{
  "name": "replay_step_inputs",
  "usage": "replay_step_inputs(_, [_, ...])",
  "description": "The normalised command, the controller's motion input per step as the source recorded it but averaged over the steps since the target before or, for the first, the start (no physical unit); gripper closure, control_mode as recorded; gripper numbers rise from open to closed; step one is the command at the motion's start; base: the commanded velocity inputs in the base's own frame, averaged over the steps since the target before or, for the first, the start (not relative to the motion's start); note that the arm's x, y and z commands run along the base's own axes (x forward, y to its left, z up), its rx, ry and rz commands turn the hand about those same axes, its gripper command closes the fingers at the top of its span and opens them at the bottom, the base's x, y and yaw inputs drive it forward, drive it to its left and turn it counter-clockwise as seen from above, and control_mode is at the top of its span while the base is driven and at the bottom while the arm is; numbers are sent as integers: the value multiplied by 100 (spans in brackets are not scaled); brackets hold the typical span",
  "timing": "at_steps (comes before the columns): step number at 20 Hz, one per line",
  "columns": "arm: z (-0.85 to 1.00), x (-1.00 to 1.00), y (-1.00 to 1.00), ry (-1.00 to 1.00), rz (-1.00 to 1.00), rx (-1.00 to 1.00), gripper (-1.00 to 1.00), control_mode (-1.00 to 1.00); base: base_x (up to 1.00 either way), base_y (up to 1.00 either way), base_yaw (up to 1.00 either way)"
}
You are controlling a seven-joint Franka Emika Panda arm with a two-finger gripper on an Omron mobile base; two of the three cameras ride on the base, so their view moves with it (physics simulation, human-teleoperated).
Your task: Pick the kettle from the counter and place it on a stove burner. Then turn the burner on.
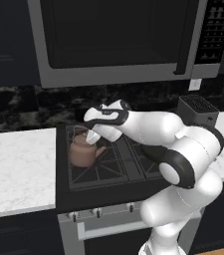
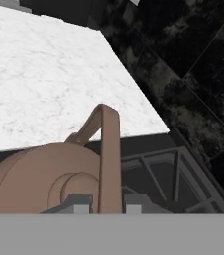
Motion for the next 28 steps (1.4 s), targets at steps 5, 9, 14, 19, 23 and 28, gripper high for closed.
replay_step_inputs(5, [0,0,-13,0,0,0,100,-100,0,0,0])
replay_step_inputs(9, [0,0,-22,0,0,0,100,-100,0,0,0])
replay_step_inputs(14, [0,-2,-13,-4,0,-3,100,-100,0,0,0])
replay_step_inputs(19, [-4,0,-18,-9,0,-15,100,-100,0,0,0])
replay_step_inputs(23, [-3,0,-6,-7,0,-15,100,-100,0,0,0])
replay_step_inputs(28, [-7,-1,0,0,0,-6,100,-100,0,0,0])
